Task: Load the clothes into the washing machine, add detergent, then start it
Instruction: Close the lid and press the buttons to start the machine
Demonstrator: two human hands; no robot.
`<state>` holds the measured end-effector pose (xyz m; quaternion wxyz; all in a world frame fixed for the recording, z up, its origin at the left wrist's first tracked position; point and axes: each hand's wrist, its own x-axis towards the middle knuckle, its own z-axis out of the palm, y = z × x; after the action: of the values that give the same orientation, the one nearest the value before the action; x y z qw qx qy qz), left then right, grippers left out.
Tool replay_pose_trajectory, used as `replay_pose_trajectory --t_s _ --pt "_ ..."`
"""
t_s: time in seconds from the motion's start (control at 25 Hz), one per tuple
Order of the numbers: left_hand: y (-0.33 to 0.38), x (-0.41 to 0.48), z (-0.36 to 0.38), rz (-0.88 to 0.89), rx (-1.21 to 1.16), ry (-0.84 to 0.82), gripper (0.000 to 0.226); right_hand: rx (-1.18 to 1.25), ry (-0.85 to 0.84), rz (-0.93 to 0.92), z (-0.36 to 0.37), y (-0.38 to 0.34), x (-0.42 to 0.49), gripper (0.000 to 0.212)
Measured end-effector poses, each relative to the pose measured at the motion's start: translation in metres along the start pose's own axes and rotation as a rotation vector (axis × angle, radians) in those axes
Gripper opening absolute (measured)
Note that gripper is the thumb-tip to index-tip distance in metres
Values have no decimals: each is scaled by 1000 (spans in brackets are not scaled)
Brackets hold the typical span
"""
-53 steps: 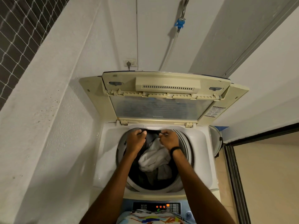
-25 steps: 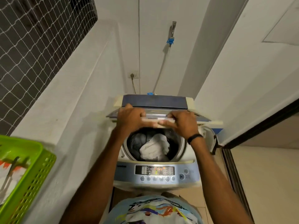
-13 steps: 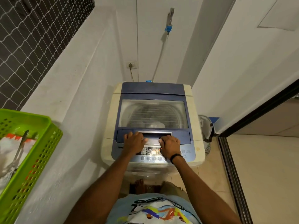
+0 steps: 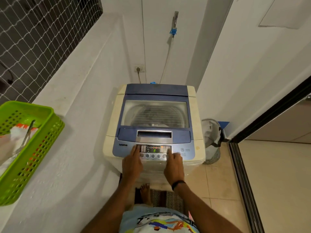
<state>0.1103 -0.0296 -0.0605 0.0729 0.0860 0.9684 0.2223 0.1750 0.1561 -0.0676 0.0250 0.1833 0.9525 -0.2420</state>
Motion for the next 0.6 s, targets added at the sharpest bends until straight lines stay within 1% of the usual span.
replay_pose_trajectory --t_s 0.08,0.16,0.24,0.28,0.36,0.48,0.6 --pt "-10 -52 11 -138 -115 -7 62 -38 -72 -30 14 18 -34 88" --pt "-25 -100 24 -296 -185 -87 63 -43 -119 -31 22 33 -50 89" --pt "-40 -128 30 -411 -170 -159 65 -40 -112 -22 20 33 -54 89" --pt "-43 -131 30 -438 -143 -153 65 -36 -104 -14 18 28 -53 88" --pt "-39 -120 23 -416 -102 -86 64 -40 -71 15 12 19 -46 87" --pt "-19 -82 11 -268 -45 34 69 -83 -37 62 7 15 -35 84" --pt "-1 -45 2 -145 86 29 82 -121 -93 76 5 17 -31 86"
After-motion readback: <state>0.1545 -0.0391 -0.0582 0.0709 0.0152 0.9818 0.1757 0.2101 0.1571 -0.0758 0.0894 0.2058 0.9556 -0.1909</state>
